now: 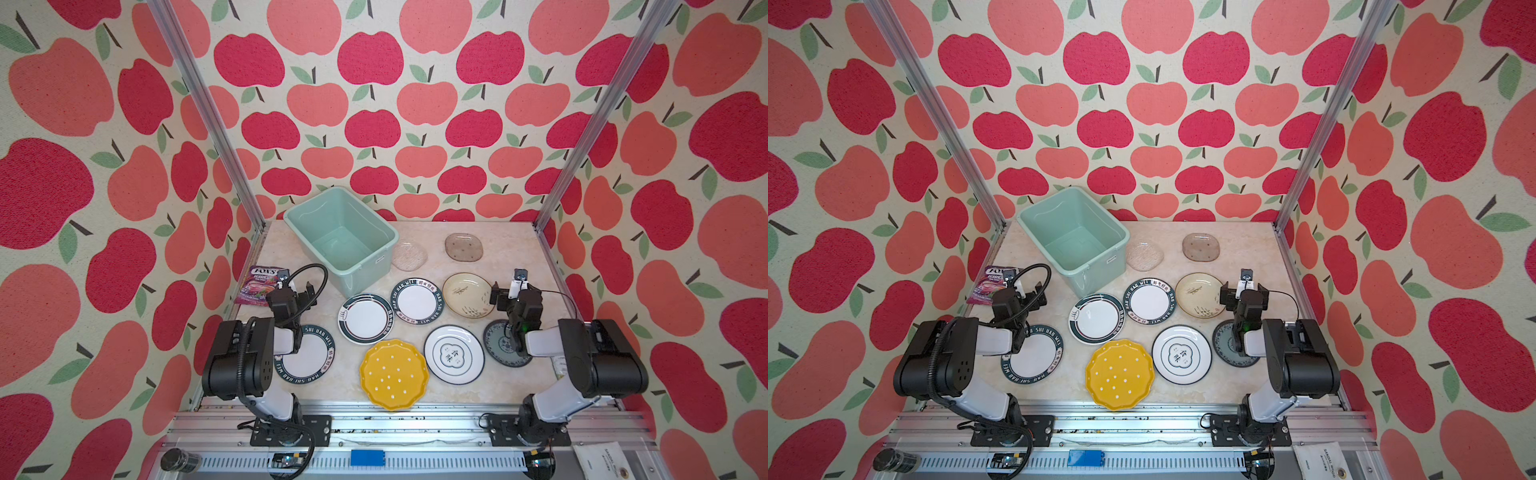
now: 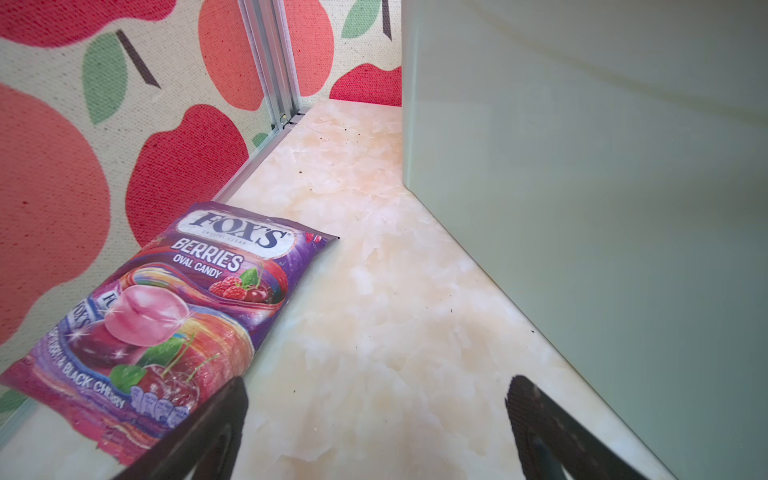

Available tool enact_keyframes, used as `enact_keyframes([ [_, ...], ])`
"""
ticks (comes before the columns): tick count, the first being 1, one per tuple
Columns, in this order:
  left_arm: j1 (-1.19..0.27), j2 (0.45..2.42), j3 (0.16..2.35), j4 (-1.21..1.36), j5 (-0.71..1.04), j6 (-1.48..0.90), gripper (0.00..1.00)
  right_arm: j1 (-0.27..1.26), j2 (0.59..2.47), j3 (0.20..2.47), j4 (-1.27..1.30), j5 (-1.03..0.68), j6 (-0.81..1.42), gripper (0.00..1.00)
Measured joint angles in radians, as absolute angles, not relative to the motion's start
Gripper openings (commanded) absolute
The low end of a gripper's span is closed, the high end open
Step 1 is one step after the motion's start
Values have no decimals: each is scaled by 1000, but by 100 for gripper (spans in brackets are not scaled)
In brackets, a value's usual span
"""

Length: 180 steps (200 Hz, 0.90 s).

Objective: Place the plates into the plastic bin on the countertop

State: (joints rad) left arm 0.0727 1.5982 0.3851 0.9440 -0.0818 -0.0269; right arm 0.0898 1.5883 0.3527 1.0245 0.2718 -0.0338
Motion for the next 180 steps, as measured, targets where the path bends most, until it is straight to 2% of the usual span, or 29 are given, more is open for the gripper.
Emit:
enact_keyframes([
  [94, 51, 1579, 379, 936, -105, -4, 99, 83, 1573, 337, 1031, 253, -34, 100],
  [116, -6, 1389, 379, 779, -120, 20, 99, 71, 1445, 296, 981, 245, -33, 100],
  [148, -56, 984, 516, 408, -181, -62, 99, 50, 1114, 269, 868, 220, -22, 100],
  [164, -68, 844, 652, 202, -178, -113, 99, 50, 950, 335, 669, 203, 6, 100],
  [180, -70, 767, 787, -5, -181, -189, 99, 50, 864, 472, 416, 200, 91, 100],
])
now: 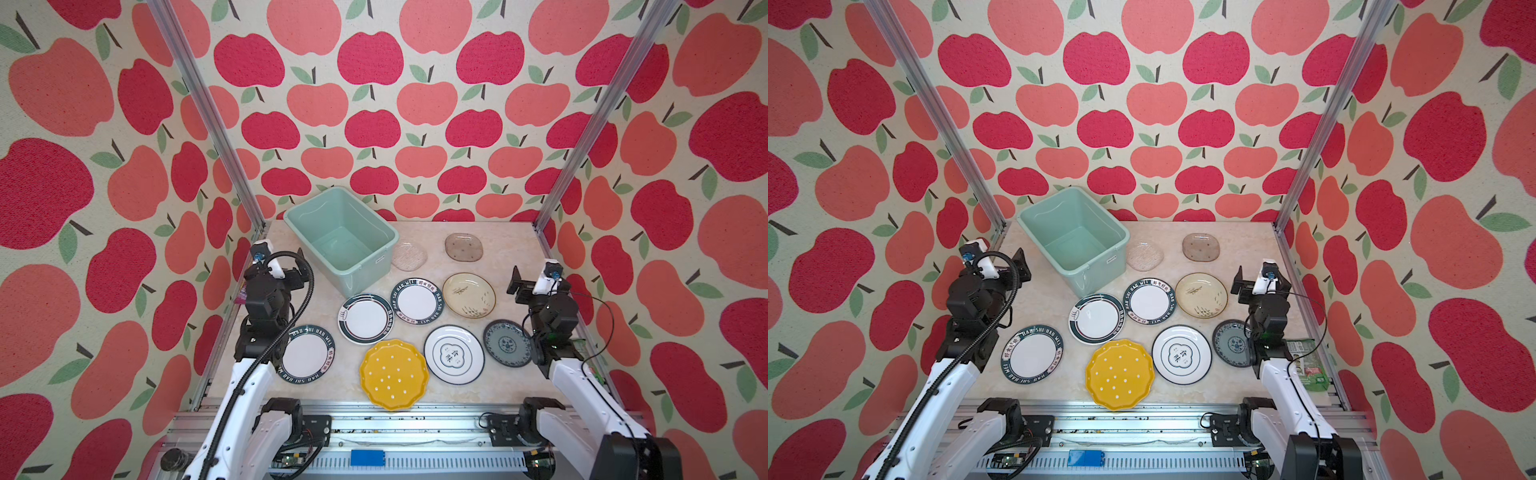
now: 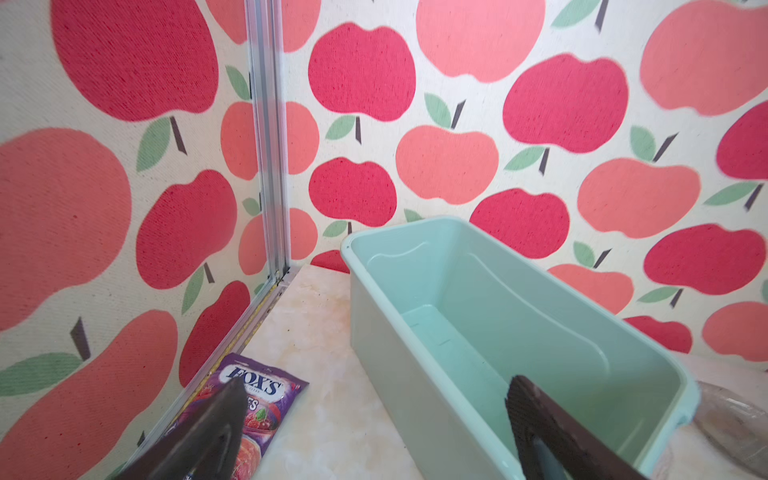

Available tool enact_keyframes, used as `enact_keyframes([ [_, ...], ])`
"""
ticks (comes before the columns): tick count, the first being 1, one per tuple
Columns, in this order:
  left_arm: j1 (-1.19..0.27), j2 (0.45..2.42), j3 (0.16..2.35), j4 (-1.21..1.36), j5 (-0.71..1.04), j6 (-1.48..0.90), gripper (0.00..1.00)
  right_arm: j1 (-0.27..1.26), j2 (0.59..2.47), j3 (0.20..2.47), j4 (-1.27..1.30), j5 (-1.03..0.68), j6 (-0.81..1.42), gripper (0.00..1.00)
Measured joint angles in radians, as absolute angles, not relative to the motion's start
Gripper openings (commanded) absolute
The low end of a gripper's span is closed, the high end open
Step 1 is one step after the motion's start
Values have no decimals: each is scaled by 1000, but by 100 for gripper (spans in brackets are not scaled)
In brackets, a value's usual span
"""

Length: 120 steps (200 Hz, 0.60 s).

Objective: Place the plates into the plastic bin on the countertop

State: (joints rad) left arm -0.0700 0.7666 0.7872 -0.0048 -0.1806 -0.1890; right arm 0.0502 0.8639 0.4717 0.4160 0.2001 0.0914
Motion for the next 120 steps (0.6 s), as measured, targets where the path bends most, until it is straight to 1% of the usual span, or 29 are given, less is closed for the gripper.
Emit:
enact_keyframes([
  [12, -52, 744, 895, -178, -177, -285, 99, 47, 810, 582, 226, 190, 192, 99],
  [23, -9, 750, 986, -316, -141, -360, 99, 37, 754, 647, 112, 159, 271, 99],
  [35, 68, 768, 1061, -441, -51, -430, 99, 21, 682, 663, 53, 99, 348, 99],
  [47, 138, 775, 1081, -518, 54, -491, 100, 12, 624, 660, 7, 44, 417, 99],
  [59, 183, 768, 1060, -566, 168, -548, 93, 12, 608, 676, -49, -27, 470, 99],
  [74, 197, 745, 995, -594, 290, -614, 91, 13, 668, 734, -144, -134, 493, 99],
  [89, 176, 713, 932, -641, 373, -670, 90, 26, 777, 820, -255, -252, 490, 99],
  [101, 139, 694, 913, -696, 398, -696, 90, 56, 864, 884, -342, -327, 471, 99],
  [113, 72, 679, 913, -758, 404, -708, 90, 108, 934, 929, -428, -382, 438, 99],
  [120, 26, 673, 914, -792, 400, -712, 90, 141, 962, 946, -474, -411, 418, 97],
])
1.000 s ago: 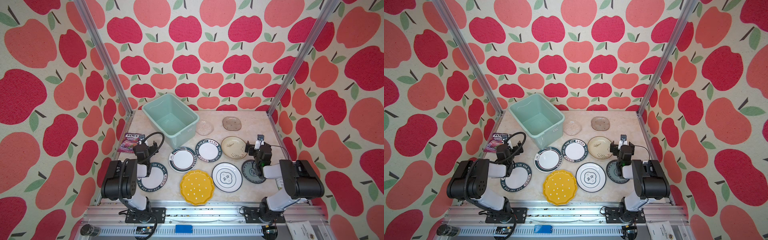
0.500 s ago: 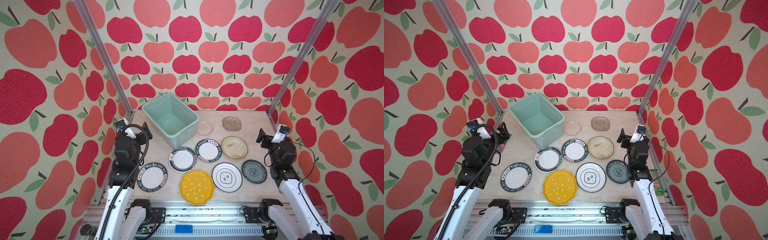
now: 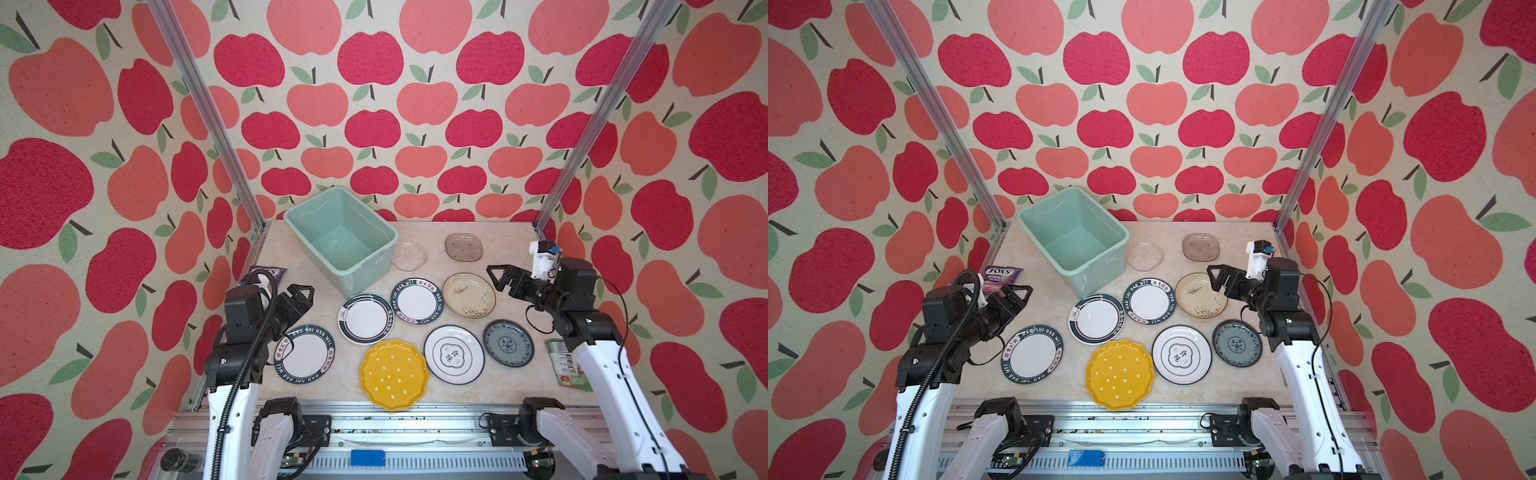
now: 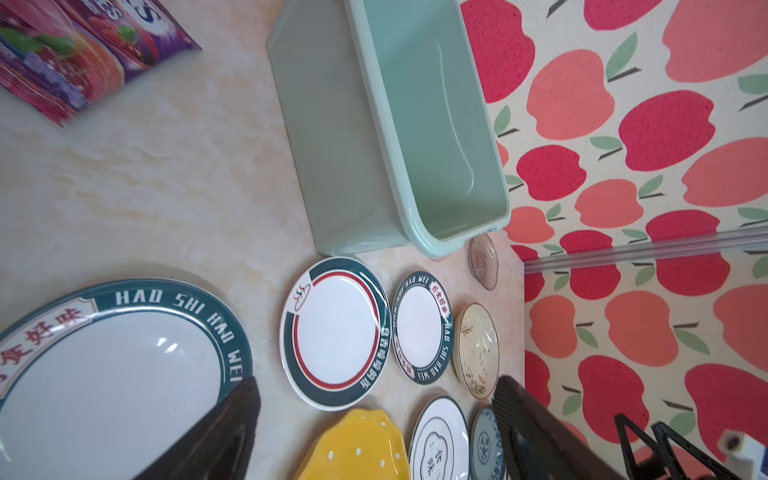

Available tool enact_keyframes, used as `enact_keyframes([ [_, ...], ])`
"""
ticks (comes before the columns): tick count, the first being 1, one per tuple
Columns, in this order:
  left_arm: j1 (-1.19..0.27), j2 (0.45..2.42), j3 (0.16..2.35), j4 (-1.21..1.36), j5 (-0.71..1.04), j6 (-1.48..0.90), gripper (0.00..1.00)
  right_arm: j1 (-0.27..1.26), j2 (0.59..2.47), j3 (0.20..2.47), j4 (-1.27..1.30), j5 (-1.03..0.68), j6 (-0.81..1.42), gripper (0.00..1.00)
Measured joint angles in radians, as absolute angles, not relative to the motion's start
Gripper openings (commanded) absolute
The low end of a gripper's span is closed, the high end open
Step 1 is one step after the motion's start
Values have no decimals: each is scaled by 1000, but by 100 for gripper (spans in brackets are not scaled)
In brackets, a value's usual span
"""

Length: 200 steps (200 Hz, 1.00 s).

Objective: Place the plates into the plastic bin on the countertop
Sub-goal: 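Reach both grippers toward opposite edges of the yellow dotted plate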

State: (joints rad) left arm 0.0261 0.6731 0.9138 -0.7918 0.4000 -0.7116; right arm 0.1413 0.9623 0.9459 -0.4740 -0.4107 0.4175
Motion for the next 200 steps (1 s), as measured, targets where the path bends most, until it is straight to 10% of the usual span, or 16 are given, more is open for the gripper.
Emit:
enact_keyframes([
  [93, -519, 796, 845, -992, 293, -843, 88, 659, 1282, 992, -658, -453, 244, 91],
  [200, -623, 1162, 765, -859, 350, -855, 82, 841, 1708, 1156, -608, -393, 149, 79],
])
